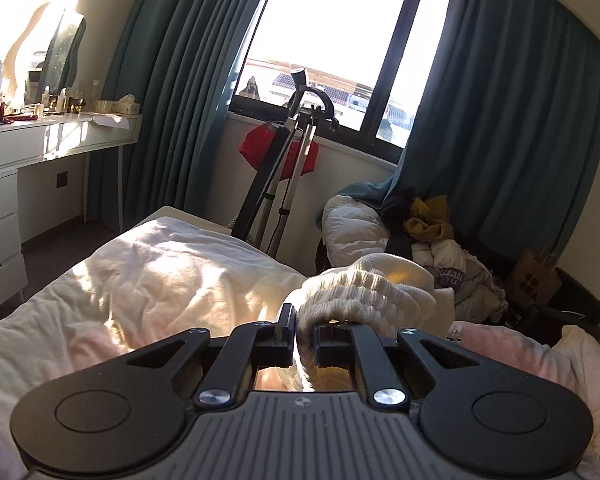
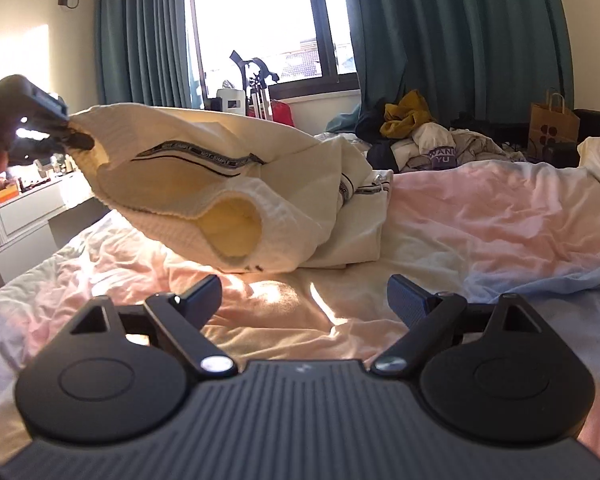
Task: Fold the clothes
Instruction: 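Lift and pull the sweatpants with the left gripper to unfold them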
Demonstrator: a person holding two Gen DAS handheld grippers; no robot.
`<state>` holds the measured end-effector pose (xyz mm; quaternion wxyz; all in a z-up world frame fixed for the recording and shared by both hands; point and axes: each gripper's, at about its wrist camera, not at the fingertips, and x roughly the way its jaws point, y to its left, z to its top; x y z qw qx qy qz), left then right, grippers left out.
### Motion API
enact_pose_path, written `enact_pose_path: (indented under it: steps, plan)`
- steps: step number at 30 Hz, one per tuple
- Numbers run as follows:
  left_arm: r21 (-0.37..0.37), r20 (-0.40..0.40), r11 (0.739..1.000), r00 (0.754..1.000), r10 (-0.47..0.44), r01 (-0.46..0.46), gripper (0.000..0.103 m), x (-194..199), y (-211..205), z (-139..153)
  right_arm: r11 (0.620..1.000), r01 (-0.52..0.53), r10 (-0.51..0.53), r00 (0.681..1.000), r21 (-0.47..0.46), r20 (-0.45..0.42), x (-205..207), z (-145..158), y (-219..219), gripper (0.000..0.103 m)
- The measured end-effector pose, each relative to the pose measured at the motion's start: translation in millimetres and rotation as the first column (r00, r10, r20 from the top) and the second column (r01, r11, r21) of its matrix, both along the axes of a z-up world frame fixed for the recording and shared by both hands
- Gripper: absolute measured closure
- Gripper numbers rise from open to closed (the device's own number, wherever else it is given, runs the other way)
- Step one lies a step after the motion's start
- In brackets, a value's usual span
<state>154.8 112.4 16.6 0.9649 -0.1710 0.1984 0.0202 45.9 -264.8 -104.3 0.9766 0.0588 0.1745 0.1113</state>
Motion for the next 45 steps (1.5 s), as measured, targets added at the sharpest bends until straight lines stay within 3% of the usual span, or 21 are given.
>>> enact_pose_path:
  steps: [5, 8, 12, 20, 22, 26, 28, 35, 38, 39, 40, 45]
  plan:
    - [-0.111, 0.0, 0.993, 1.0, 0.031, -0.031, 0.094, -61, 62, 1, 0.999, -0.043, 0.043, 0.999, -0.025, 0.001, -15, 4, 17, 0.012]
    - [-0.147, -0.013, 0.988, 0.999, 0.043, -0.045, 0.094, -79, 88, -9, 0.996, -0.088, 0.089, 0.995, 0.023, -0.044, -16, 2, 27, 0.012]
    - [-0.168, -0.051, 0.984, 0.997, 0.052, -0.06, 0.094, -77, 95, -27, 0.987, -0.138, 0.148, 0.982, 0.084, -0.12, -13, -8, 44, 0.012]
    - [-0.112, -0.088, 0.988, 0.991, 0.096, -0.106, 0.093, -54, 87, -45, 0.987, -0.157, 0.162, 0.971, 0.044, -0.174, 8, -31, 97, 0.013]
    - [-0.097, -0.096, 0.989, 0.99, 0.099, -0.108, 0.093, -51, 86, -47, 0.989, -0.148, 0.146, 0.975, -0.004, -0.167, 12, -35, 110, 0.023]
    - [-0.09, -0.115, 0.99, 0.988, 0.102, -0.113, 0.093, -45, 89, -51, 0.989, -0.116, 0.102, 0.984, -0.093, -0.143, 31, -43, 127, 0.029]
    - [-0.084, -0.129, 0.989, 0.986, 0.107, -0.119, 0.092, -43, 90, -53, 0.995, -0.085, 0.074, 0.982, -0.058, -0.172, 41, -49, 124, 0.037]
    - [-0.065, -0.2, 0.99, 0.974, 0.107, -0.122, 0.09, -32, 88, -65, 0.996, -0.058, 0.068, 0.985, 0.068, -0.16, 48, -54, 106, 0.04]
    - [-0.069, -0.222, 0.99, 0.969, 0.109, -0.127, 0.089, -28, 91, -69, 0.992, -0.074, 0.089, 0.982, 0.1, -0.166, 48, -51, 104, 0.053]
    - [-0.073, -0.229, 0.989, 0.967, 0.108, -0.128, 0.088, -27, 93, -71, 0.991, -0.083, 0.101, 0.981, 0.108, -0.169, 48, -49, 104, 0.068]
    - [-0.078, -0.236, 0.989, 0.966, 0.107, -0.129, 0.086, -26, 94, -73, 0.991, -0.084, 0.1, 0.982, 0.103, -0.162, 46, -46, 105, 0.072]
    - [-0.1, -0.265, 0.989, 0.961, 0.082, -0.112, 0.075, -23, 102, -81, 0.997, -0.064, 0.067, 0.994, 0.034, -0.083, 24, -23, 106, 0.076]
